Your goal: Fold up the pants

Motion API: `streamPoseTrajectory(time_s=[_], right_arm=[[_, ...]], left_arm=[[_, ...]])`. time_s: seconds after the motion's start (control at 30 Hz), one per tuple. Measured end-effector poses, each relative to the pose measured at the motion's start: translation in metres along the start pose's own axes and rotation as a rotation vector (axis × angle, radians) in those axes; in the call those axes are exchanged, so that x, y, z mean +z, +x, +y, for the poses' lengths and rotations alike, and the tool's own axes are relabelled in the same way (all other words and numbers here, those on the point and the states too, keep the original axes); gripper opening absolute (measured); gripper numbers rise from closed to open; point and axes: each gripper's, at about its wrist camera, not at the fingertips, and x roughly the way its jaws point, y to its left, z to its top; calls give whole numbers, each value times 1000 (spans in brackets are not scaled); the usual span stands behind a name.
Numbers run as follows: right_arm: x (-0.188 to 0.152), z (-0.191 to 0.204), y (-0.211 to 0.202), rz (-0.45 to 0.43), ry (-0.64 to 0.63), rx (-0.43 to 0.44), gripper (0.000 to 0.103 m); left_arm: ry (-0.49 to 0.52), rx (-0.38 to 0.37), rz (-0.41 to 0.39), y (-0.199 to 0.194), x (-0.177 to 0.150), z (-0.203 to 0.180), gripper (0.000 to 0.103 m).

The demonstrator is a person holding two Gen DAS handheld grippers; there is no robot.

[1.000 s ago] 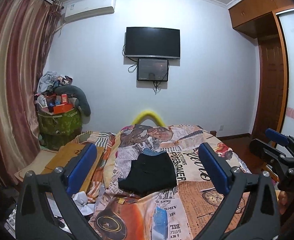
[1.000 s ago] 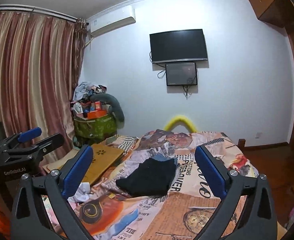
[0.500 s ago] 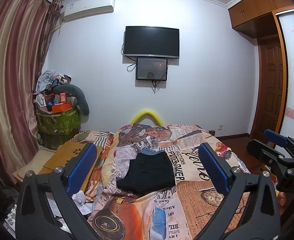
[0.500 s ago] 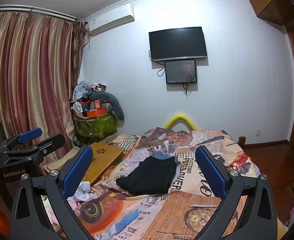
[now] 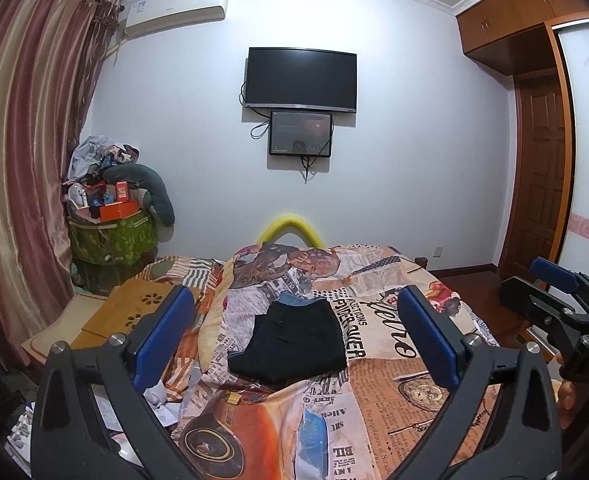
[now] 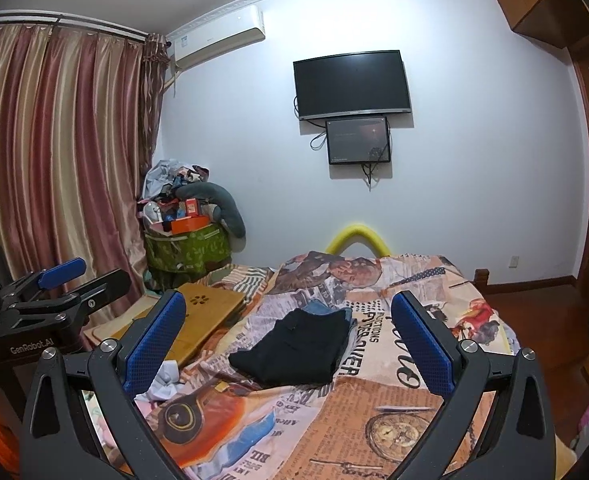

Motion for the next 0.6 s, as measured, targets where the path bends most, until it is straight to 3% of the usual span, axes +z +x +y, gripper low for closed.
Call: streamPoseTrajectory(time_s=[0.6], right_arm=[[-1, -3, -6, 5, 9, -9, 102]], left_arm=[[20, -43, 6, 1, -4, -9, 103]])
